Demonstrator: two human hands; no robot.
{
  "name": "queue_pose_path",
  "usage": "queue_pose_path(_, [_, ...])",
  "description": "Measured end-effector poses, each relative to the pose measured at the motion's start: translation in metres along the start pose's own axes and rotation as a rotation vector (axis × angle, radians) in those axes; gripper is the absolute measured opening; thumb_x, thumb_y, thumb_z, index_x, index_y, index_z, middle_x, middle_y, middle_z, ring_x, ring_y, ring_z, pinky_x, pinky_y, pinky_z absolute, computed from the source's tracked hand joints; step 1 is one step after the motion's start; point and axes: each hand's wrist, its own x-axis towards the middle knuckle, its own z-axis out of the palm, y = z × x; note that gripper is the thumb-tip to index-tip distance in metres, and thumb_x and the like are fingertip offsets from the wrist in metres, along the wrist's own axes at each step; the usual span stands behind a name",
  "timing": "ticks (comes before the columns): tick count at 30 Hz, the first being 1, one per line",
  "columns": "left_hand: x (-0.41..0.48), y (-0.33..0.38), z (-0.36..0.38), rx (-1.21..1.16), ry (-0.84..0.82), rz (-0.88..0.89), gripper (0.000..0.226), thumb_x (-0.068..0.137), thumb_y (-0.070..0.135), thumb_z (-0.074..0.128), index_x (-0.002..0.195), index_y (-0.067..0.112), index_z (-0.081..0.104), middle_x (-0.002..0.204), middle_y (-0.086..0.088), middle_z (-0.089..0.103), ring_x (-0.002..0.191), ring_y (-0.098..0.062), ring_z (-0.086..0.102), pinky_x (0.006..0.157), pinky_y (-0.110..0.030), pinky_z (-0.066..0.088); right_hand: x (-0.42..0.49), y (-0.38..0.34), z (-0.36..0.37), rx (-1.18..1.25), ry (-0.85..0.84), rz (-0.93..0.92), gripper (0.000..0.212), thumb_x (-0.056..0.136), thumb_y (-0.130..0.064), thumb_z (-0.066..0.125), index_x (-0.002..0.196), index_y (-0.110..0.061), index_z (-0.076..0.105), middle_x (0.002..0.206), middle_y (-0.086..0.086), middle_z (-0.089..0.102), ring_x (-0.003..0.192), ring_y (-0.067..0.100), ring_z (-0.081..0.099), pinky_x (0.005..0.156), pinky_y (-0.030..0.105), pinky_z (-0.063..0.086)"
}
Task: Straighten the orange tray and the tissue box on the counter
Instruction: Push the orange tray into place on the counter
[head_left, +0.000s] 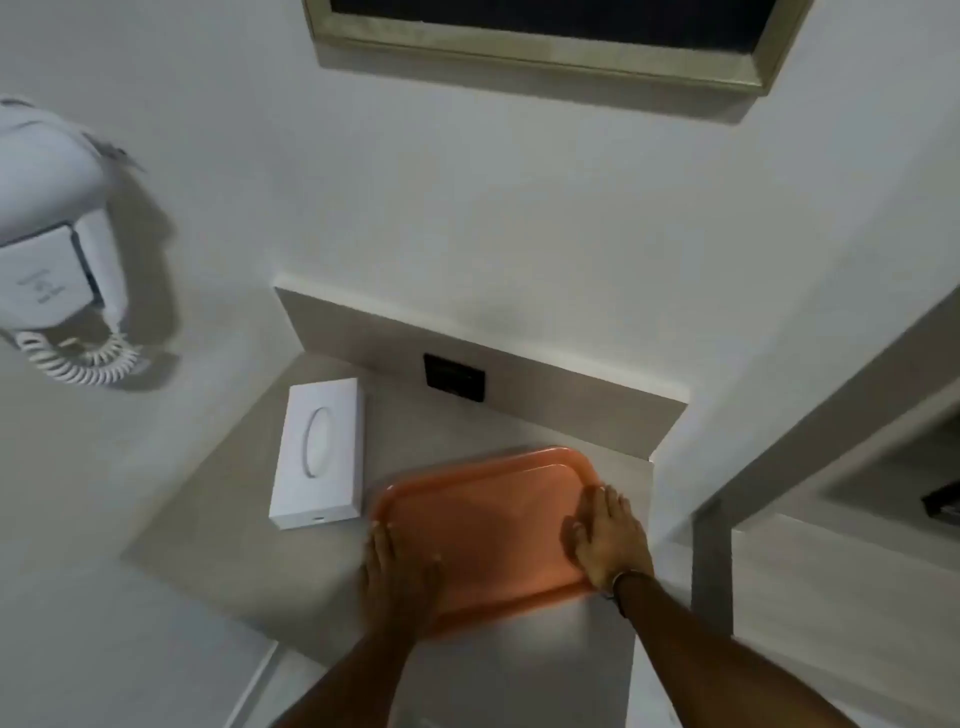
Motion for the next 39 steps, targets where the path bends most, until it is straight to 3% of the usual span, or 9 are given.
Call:
queue_pose_path(3, [0.002,0.007,0.005,-0.152,-0.007,-0.149,0.083,0.101,0.053,0.036,0.157,0.001,0.003,0.168,-0.022,0.007,0.155,-0.038,0.012,0.124,-0.047,0.022,0.012,0.01,-0.006,0.035,-0.049,0.017,0.071,0.105,-0.047,0.041,0.163,-0.014,0.014,0.172,0.011,0.016,0.158,0.033,0.019,0.127,0.051,0.025])
queue_pose_path(6, [0.003,0.012,0.01,-0.259,0.01,-0.188,0.085,0.099,0.054,0.04,0.157,0.001,0.005,0.167,-0.025,0.008,0.153,-0.042,0.014,0.124,-0.052,0.022,0.02,0.012,-0.007,0.094,-0.129,0.036,0.067,0.105,-0.043,0.043,0.161,-0.014,0.018,0.171,0.012,0.021,0.154,0.034,0.03,0.124,0.052,0.033])
queue_pose_path(10, [0.007,0.014,0.008,-0.308,0.011,-0.217,0.089,0.097,0.057,0.043,0.157,0.002,0.007,0.166,-0.025,0.01,0.152,-0.042,0.017,0.124,-0.052,0.024,0.024,0.011,-0.009,0.169,-0.119,0.041,0.05,0.106,-0.039,0.045,0.15,-0.018,0.034,0.156,0.01,0.044,0.132,0.036,0.056,0.111,0.052,0.048])
queue_pose_path(13, [0.009,0.015,0.006,-0.345,0.016,-0.225,0.089,0.097,0.059,0.044,0.157,0.005,0.008,0.166,-0.024,0.014,0.149,-0.043,0.025,0.121,-0.053,0.028,0.022,0.009,-0.011,0.208,-0.097,0.057,0.05,0.106,-0.04,0.046,0.15,-0.019,0.036,0.153,0.009,0.049,0.129,0.036,0.059,0.11,0.052,0.048])
queue_pose_path(21, [0.033,0.01,-0.007,-0.349,-0.033,-0.089,0.084,0.098,0.054,0.046,0.157,0.007,0.01,0.165,-0.02,0.018,0.145,-0.044,0.031,0.116,-0.054,0.033,0.0,0.011,-0.011,0.343,-0.019,0.169,0.043,0.106,-0.042,0.047,0.144,-0.023,0.042,0.146,0.008,0.054,0.124,0.037,0.061,0.105,0.054,0.048])
queue_pose_path(26, [0.058,0.019,-0.016,-0.329,-0.025,0.083,0.072,0.097,0.044,0.054,0.154,0.01,0.026,0.159,-0.021,0.03,0.139,-0.044,0.04,0.114,-0.051,0.036,-0.019,0.012,-0.005,0.459,0.061,0.283,0.038,0.106,-0.039,0.05,0.141,-0.025,0.044,0.146,0.008,0.055,0.127,0.038,0.059,0.109,0.061,0.047])
queue_pose_path(31, [0.089,0.027,-0.021,-0.306,-0.12,0.159,0.078,0.098,0.05,0.05,0.157,0.011,0.017,0.165,-0.014,0.022,0.145,-0.038,0.033,0.119,-0.049,0.032,-0.031,0.011,0.003,0.529,0.141,0.393,0.033,0.105,-0.036,0.052,0.136,-0.027,0.047,0.144,0.008,0.057,0.127,0.038,0.06,0.108,0.064,0.047])
queue_pose_path(36, [0.109,0.042,-0.024,-0.285,-0.126,0.215,0.073,0.097,0.047,0.053,0.153,0.009,0.027,0.159,-0.019,0.032,0.138,-0.041,0.042,0.113,-0.049,0.039,-0.035,0.01,0.01,0.544,0.19,0.483,0.032,0.105,-0.034,0.051,0.136,-0.028,0.048,0.143,0.007,0.058,0.126,0.036,0.06,0.109,0.062,0.046])
queue_pose_path(39, [0.116,0.047,-0.024,-0.25,-0.151,0.229,0.077,0.098,0.05,0.05,0.155,0.009,0.02,0.158,-0.018,0.033,0.139,-0.041,0.042,0.112,-0.053,0.041,-0.033,0.01,0.01,0.51,0.209,0.507,0.033,0.104,-0.03,0.052,0.136,-0.026,0.048,0.14,0.008,0.06,0.123,0.037,0.062,0.106,0.058,0.047])
